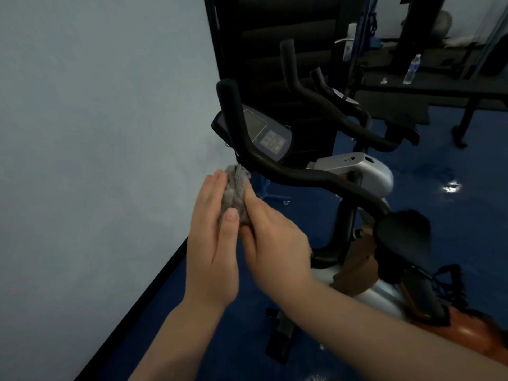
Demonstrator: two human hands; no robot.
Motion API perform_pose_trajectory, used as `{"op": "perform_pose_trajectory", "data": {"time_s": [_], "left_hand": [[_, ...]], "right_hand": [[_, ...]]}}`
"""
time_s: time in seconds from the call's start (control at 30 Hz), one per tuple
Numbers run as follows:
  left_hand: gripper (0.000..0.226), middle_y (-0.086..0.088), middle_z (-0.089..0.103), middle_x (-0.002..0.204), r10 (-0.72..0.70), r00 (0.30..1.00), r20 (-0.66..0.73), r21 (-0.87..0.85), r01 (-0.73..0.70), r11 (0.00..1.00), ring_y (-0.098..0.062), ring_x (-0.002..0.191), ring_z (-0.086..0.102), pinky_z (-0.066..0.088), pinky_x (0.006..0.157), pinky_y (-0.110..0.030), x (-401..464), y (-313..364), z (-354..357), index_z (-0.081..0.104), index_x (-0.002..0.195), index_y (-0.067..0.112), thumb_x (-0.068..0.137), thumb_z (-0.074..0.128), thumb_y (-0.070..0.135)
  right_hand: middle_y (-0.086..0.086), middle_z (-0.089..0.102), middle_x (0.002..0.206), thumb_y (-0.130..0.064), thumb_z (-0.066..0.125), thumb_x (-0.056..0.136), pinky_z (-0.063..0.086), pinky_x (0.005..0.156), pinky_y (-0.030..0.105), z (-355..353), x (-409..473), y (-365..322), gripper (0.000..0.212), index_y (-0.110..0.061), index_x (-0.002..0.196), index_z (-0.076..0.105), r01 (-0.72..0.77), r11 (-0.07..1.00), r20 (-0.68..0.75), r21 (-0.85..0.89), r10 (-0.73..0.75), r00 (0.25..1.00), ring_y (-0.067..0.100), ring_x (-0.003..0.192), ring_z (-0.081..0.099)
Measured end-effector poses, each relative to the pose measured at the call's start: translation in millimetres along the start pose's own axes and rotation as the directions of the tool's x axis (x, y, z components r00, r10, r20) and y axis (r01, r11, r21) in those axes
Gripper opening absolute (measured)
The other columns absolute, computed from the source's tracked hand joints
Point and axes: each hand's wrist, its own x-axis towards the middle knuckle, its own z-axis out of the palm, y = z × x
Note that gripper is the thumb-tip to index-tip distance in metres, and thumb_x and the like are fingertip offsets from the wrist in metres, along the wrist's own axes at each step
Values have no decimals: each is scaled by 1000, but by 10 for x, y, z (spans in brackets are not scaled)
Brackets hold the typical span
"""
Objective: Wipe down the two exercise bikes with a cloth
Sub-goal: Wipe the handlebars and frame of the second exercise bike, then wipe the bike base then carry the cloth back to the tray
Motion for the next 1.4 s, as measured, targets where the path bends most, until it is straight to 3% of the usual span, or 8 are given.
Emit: {"op": "perform_pose_trajectory", "data": {"time_s": [0.2,0.37,0.5,0.6,0.73,0.87,1.0,1.4], "left_hand": [[55,10,8,161,161,977,142,261,-194,946,-14,149,-3,4,120,-26,-174,-57,184,19,151,16,100,25,36],[58,7,10,161,152,922,355,257,-253,933,-14,149,1,-8,119,-32,-444,-54,511,9,152,22,98,23,39],[56,8,21,159,152,885,440,227,-273,935,-12,148,8,-14,117,-34,-618,25,721,23,151,18,98,26,36],[53,13,23,157,151,823,547,153,-276,949,-6,147,10,-12,117,-29,-854,98,921,25,150,22,99,25,37],[51,20,26,154,94,691,716,102,-238,966,3,144,12,0,119,-25,-1346,116,1292,30,148,28,99,23,44],[48,17,32,151,-106,535,838,165,-64,984,4,139,24,17,118,-25,-1905,233,1872,35,145,31,99,33,41],[44,9,38,149,-172,347,922,211,-77,974,-8,137,33,25,115,-27,-2365,408,2557,40,142,27,99,41,31],[30,12,54,128,-250,107,962,253,-16,967,-9,117,51,43,101,-32,-3351,1036,3893,57,123,30,93,51,29]], "right_hand": [[3,61,131,-13,67,85,53,88,32,-159,-451,365,53,-13,136,52,1,989,-1,-149,-1,1000,16,112,62],[5,57,134,-6,60,91,42,104,40,-357,-760,563,43,-7,134,53,-115,993,23,-36,116,993,17,123,54],[0,51,141,-3,55,92,39,107,27,-628,-1035,746,47,-14,137,50,-261,965,30,38,260,965,11,130,47],[-6,65,119,-15,51,95,50,91,30,-843,-1405,850,38,-30,130,53,-502,852,132,149,486,864,7,108,60],[-7,68,113,-23,51,94,51,80,38,-1150,-2185,1150,38,-37,129,50,-628,770,262,-115,633,728,16,100,63],[-5,67,112,-29,47,96,52,77,39,-1634,-2969,1477,37,-39,132,45,-768,578,227,-275,816,532,20,96,63],[-3,68,108,-31,43,97,51,71,36,-2186,-3723,1715,33,-37,130,45,-840,428,155,-333,904,399,21,91,63],[-2,68,101,-41,37,97,53,74,39,-3482,-4904,2306,28,-35,121,49,-940,178,4,-291,983,185,21,88,63]]}}
